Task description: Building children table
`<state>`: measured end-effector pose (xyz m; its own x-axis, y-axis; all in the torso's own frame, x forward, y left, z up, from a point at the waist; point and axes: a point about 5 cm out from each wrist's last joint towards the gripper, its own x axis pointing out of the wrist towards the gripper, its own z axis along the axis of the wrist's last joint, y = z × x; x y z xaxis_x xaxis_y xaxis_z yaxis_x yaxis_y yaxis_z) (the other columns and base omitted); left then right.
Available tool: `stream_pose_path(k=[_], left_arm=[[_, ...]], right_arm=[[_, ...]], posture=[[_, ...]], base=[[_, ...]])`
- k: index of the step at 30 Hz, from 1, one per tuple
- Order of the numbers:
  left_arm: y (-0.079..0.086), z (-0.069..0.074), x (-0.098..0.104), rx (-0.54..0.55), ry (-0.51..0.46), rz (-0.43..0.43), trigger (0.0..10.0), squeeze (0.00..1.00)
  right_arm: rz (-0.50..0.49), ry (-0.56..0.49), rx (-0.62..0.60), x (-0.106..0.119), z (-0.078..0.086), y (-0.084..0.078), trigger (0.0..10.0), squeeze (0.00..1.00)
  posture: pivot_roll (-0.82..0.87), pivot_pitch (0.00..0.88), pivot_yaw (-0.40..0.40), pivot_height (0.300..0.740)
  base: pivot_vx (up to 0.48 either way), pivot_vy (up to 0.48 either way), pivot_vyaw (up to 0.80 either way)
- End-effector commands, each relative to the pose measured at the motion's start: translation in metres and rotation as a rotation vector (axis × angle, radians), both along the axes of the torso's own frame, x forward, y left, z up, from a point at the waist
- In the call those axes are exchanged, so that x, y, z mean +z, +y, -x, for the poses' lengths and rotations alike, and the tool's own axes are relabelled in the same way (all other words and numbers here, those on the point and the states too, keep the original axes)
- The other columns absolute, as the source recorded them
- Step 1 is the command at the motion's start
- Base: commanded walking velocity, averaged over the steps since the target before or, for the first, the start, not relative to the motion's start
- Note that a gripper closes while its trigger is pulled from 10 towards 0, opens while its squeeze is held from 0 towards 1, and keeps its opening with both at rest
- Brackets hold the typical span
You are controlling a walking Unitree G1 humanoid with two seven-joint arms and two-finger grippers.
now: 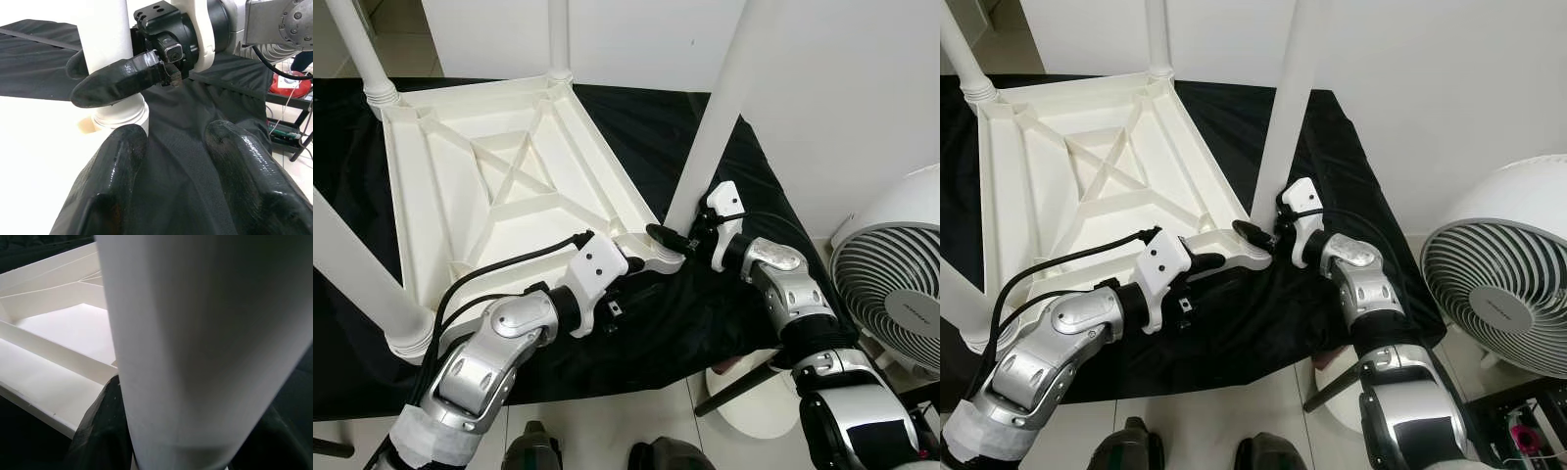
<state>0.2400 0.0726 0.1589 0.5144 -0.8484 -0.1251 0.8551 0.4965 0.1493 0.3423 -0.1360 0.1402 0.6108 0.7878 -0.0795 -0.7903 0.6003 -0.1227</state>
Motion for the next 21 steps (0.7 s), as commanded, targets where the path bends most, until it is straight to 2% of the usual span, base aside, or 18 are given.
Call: stream_pose_path(k=[1, 6, 7, 8, 10, 12, 15, 17, 19, 20, 21], left_arm=[[-0.001, 0.0, 0.001, 0.006, 0.001, 0.006, 10.0, 0.0], [-0.001, 0.0, 0.001, 0.006, 0.005, 0.008, 10.0, 0.0], [0.0, 0.001, 0.001, 0.006, 0.007, 0.008, 10.0, 0.0], [0.0, 0.001, 0.001, 0.006, 0.007, 0.008, 10.0, 0.0], [0.0, 0.002, 0.0, 0.002, 0.012, 0.007, 10.0, 0.0], [0.0, 0.002, 0.0, 0.002, 0.012, 0.007, 10.0, 0.0], [-0.002, 0.002, 0.0, -0.003, 0.015, 0.008, 10.0, 0.0], [-0.002, 0.002, 0.0, -0.003, 0.015, 0.008, 10.0, 0.0], [-0.003, 0.002, 0.0, -0.008, 0.016, 0.009, 10.0, 0.0], [-0.003, 0.002, 0.0, -0.008, 0.016, 0.009, 10.0, 0.0], [-0.003, 0.002, 0.0, -0.01, 0.016, 0.01, 10.0, 0.0]], right_arm=[[0.015, 0.026, 0.005, -0.005, 0.002, -0.003, 10.0, 0.0], [-0.034, 0.022, -0.055, -0.004, 0.006, -0.002, 10.0, 0.0], [-0.035, 0.006, -0.126, -0.004, 0.004, -0.004, 10.0, 0.0], [-0.035, 0.006, -0.126, -0.004, 0.004, -0.004, 10.0, 0.0], [-0.052, -0.018, -0.258, -0.001, 0.003, -0.004, 10.0, 0.0], [-0.052, -0.018, -0.258, -0.001, 0.003, -0.004, 10.0, 0.0], [-0.115, -0.002, -0.379, -0.002, 0.006, 0.001, 10.0, 0.0], [-0.115, -0.002, -0.379, -0.002, 0.006, 0.001, 10.0, 0.0], [-0.155, 0.015, -0.548, -0.011, 0.013, 0.011, 10.0, 0.0], [-0.155, 0.015, -0.548, -0.011, 0.013, 0.011, 10.0, 0.0], [-0.159, 0.011, -0.603, -0.013, 0.015, 0.016, 10.0, 0.0]], posture=[[0.03, 0.017, -0.073, 0.74], [0.03, 0.029, -0.071, 0.74], [0.02, 0.035, -0.068, 0.74], [0.02, 0.035, -0.068, 0.74], [0.02, 0.037, -0.062, 0.74], [0.02, 0.037, -0.062, 0.74], [0.01, 0.038, -0.06, 0.74], [0.01, 0.038, -0.06, 0.74], [0.01, 0.04, -0.056, 0.74], [0.01, 0.04, -0.056, 0.74], [0.01, 0.04, -0.056, 0.74]], base=[[0.0, 0.0, 0.0], [0.0, 0.0, 0.0], [0.0, 0.0, 0.0], [0.0, 0.0, 0.0], [0.0, 0.0, 0.0], [0.0, 0.0, 0.0], [0.0, 0.0, 0.0], [0.0, 0.0, 0.0], [0.0, 0.0, 0.0], [0.0, 0.0, 0.0], [0.0, 0.0, 0.0]])
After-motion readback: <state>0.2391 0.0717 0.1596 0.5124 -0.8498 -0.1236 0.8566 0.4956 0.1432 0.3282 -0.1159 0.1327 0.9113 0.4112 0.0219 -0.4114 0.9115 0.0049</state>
